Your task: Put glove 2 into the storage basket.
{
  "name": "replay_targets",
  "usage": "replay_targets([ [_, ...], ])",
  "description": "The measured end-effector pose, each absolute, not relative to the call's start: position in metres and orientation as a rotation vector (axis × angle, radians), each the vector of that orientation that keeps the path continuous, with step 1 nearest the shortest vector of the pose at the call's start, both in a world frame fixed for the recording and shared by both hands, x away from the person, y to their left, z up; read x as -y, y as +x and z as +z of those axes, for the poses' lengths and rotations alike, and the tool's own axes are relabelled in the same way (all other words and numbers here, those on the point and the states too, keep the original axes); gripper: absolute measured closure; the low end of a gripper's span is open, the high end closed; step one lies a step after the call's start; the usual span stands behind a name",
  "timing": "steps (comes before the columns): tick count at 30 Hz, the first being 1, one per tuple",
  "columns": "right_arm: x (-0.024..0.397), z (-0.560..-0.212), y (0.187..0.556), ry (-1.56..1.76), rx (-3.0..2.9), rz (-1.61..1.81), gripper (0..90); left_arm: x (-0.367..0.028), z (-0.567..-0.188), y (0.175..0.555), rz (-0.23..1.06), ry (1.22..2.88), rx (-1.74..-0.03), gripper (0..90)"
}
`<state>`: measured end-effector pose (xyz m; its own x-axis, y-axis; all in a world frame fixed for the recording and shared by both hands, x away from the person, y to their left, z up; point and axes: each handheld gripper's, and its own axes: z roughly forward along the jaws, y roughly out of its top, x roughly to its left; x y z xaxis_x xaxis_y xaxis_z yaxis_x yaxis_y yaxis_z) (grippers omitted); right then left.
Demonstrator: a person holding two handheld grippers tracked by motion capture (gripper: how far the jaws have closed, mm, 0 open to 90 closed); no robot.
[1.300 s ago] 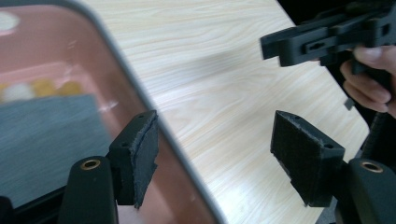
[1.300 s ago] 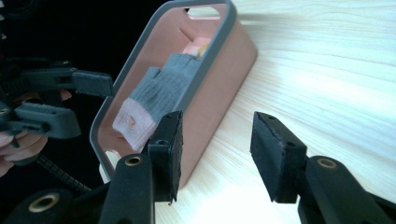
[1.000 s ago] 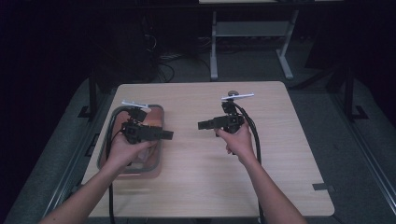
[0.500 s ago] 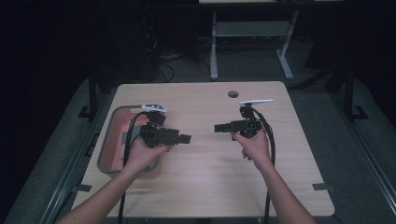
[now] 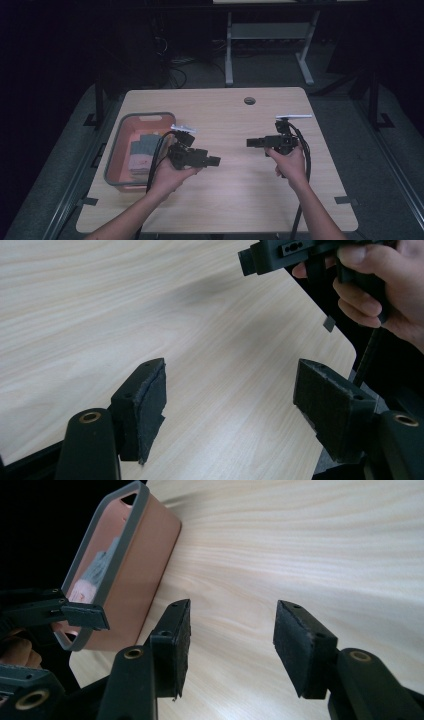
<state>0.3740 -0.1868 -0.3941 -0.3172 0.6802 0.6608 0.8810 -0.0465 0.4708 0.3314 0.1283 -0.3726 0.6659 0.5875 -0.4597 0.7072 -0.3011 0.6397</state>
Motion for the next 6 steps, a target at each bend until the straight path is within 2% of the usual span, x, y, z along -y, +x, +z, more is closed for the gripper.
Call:
replay_targets([
  [6,0.1984,-0.4033,0.3677,-1.696,1.999,-1.275,46.6,-0.1161,-0.3838,0.3251,-0.201,2.026,-0.977,28.4],
])
